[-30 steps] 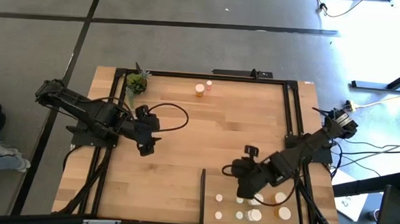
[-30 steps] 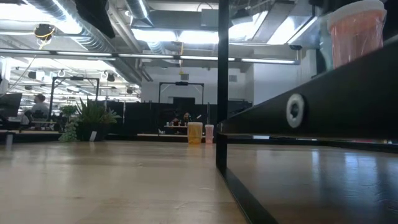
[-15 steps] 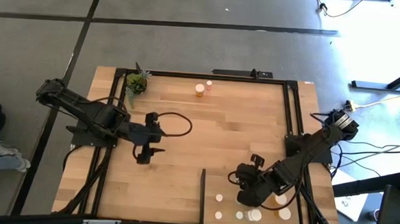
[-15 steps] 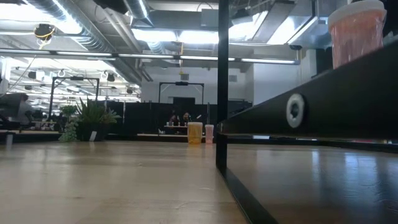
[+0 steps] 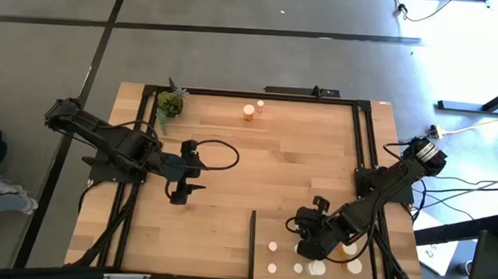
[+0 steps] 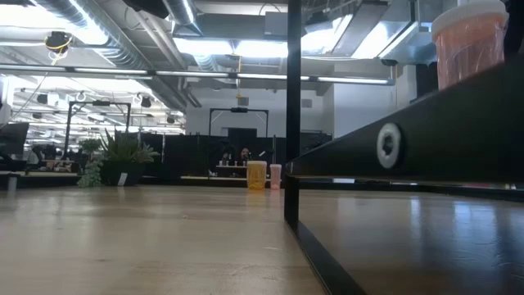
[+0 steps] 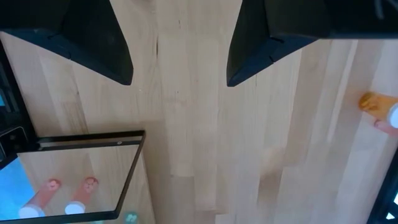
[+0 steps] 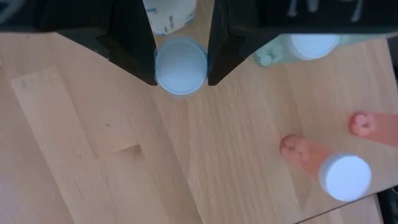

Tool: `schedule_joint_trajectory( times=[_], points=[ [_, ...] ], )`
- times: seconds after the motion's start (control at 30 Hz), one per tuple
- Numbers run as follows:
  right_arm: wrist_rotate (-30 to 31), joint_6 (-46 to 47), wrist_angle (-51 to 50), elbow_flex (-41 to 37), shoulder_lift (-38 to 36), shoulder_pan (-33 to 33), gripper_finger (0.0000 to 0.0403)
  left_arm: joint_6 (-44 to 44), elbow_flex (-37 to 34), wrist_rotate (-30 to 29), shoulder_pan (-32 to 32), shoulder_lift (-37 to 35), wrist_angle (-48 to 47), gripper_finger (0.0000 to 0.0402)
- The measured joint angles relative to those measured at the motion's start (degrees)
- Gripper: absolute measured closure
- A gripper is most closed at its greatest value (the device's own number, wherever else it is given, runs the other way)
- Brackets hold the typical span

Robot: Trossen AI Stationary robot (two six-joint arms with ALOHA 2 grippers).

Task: Pick and place medicine bottles onto shelf by color
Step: Put the blue pill bottle on the shelf aligned with the other blue pill bottles, then put the orange pill bottle on the shelf aligned with the other orange pill bottles

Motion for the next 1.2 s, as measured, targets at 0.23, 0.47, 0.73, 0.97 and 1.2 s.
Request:
schedule_joint_trajectory(
  times=[0.23,0.47,0.73,0.97,1.2],
  points=[
    [0.3,-0.25,0.73,-1.05,-0.07,0.0,0.0272,-0.04,0.0,-0.02,0.0,0.0,0.0,0.0148],
    [0.29,-0.69,0.94,-1.32,-0.13,-0.02,0.0271,-0.02,0.0,-0.02,0.0,0.0,0.0,0.0148],
    [-2.31,-3.26,4.23,-1.63,0.2,-0.07,0.0236,-0.02,-0.02,-0.02,0.0,0.0,0.0,0.0148],
    [-3.52,-3.44,4.37,-1.6,0.15,-0.07,0.0207,-0.02,0.0,-0.02,0.0,0.0,0.0,0.0148],
    [-3.39,-3.57,4.37,-1.58,0.13,-0.07,0.0206,-0.06,-0.01,-0.02,0.01,0.0,0.0,0.0148]
  ],
)
